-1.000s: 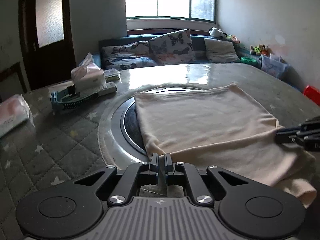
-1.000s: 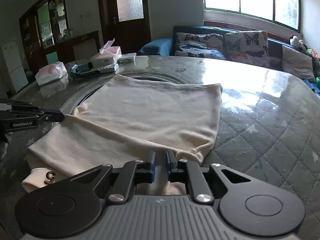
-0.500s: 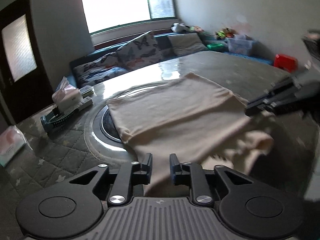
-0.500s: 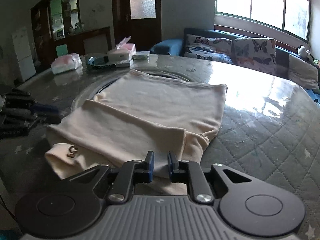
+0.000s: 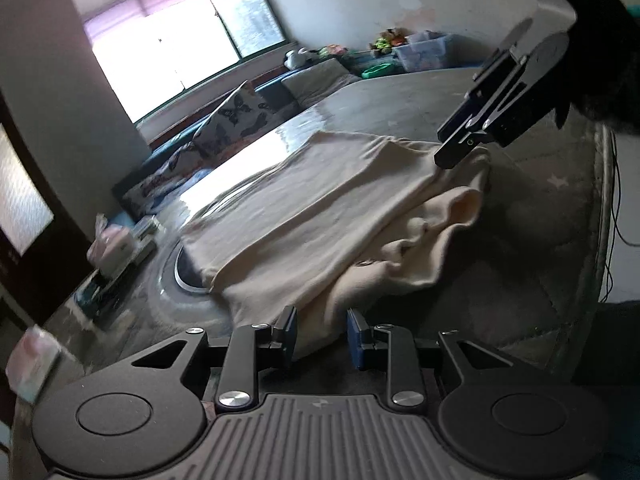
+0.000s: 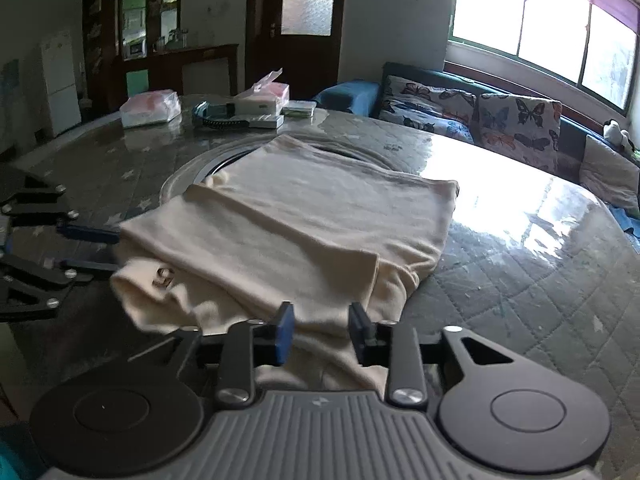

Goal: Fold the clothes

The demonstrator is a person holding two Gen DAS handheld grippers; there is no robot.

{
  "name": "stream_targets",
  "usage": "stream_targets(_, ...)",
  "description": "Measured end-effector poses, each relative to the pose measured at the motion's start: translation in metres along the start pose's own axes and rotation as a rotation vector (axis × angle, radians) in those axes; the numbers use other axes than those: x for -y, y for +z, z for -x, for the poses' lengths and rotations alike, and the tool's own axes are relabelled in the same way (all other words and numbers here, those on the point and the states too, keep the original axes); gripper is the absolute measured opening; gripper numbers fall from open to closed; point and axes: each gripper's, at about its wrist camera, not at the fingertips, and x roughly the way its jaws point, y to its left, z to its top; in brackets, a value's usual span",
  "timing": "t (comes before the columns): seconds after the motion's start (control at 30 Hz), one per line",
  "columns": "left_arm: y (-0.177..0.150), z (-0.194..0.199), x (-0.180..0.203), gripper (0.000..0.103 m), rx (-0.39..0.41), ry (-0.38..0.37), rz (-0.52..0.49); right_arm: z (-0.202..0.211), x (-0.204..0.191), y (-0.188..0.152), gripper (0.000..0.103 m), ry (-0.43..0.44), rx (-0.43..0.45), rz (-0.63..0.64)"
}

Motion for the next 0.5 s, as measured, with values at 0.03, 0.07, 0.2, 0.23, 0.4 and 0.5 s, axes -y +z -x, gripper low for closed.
stream_targets(0.03, 0.001, -0.002, 0.002, 0.030, 0.005, 0.000, -0.009, 0.002, -0.001, -0.001, 0.032, 0.000, -0.004, 0.008)
stream_targets(0.07, 0.002, -0.003, 0.004, 0.030, 0.011, -0.002, -0.016, 0.004, -0.001, -0.003, 0.033, -0.001, -0.008, 0.017)
stream_targets(0.2, 0.007, -0.005, 0.006, 0.025, 0.034, -0.016, -0.018, 0.014, -0.004, -0.009, 0.041, 0.004, -0.019, 0.065)
stream_targets(0.23, 0.008, -0.006, 0.005, 0.021, 0.039, -0.020, -0.012, 0.016, -0.004, -0.010, 0.041, 0.006, -0.020, 0.078)
stream_targets(0.4, 0.014, -0.010, -0.012, 0.010, 0.048, -0.042, 0.083, 0.021, -0.010, -0.015, 0.044, 0.025, -0.026, 0.150)
stream_targets(0.5, 0.021, -0.013, -0.026, 0.010, 0.048, -0.057, 0.152, 0.020, -0.017, -0.018, 0.053, 0.036, -0.024, 0.211)
